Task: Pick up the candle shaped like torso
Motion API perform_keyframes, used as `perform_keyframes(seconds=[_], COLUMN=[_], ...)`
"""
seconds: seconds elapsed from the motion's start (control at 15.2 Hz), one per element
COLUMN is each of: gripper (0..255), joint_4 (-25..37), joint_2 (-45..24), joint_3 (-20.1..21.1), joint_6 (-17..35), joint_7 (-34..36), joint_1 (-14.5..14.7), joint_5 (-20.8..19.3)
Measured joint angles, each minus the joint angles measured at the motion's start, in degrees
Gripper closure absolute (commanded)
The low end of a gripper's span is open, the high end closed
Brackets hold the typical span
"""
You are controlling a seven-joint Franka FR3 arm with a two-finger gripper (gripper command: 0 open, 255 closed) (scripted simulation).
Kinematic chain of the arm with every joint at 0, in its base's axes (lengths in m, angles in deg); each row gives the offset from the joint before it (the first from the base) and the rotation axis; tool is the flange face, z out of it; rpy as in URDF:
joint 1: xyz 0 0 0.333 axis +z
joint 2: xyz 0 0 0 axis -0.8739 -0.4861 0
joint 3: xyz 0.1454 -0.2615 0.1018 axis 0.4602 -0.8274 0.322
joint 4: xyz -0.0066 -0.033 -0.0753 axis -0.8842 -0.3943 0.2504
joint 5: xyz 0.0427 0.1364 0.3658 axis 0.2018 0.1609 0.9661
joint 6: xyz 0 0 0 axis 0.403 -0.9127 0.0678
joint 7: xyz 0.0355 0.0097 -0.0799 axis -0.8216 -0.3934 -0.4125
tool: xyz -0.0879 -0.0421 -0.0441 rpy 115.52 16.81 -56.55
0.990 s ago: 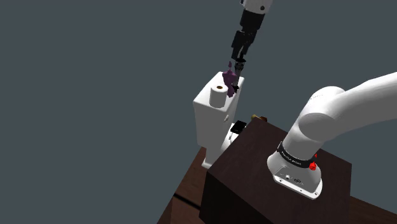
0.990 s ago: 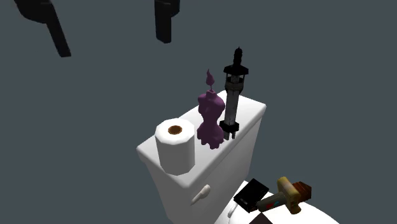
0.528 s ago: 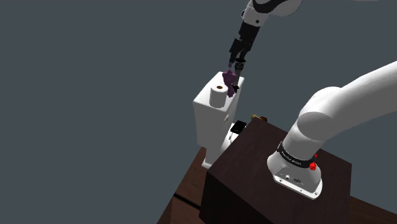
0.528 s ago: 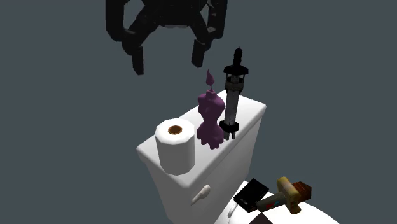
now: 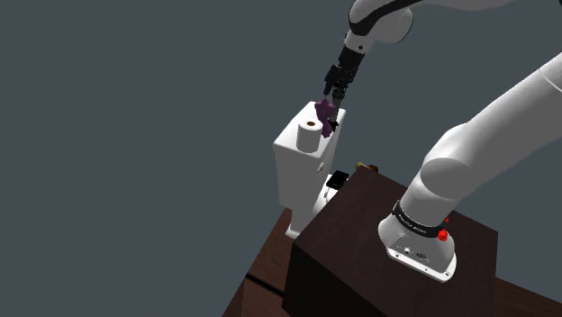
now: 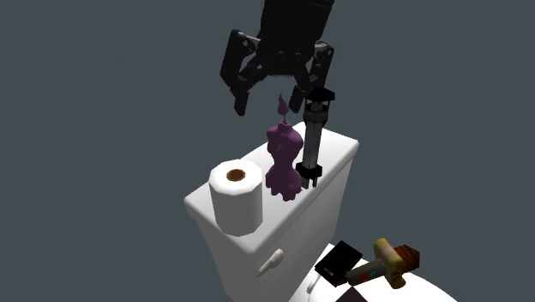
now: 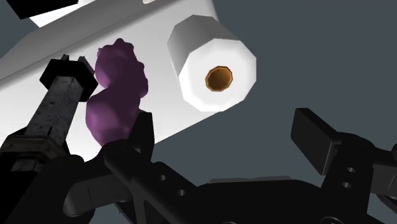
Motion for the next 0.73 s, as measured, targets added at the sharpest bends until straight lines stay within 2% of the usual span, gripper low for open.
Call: perform_keyframes(seconds=[0.2, 0.46, 0.59, 0.73], gripper=[0, 0, 0, 0], joint_4=[0.9, 5.2, 7.6, 8.5], joint_2=[-5.2, -14.6, -19.3, -21.8], joint_3=[-3.5, -8.3, -9.6, -9.8], joint_6=[3.7, 6.2, 6.6, 7.2], joint_7=[-4.3, -12.3, -16.1, -18.1], joint_1=[0.5, 1.2, 1.1, 0.9], joint_5=[4.4, 13.4, 18.5, 21.3])
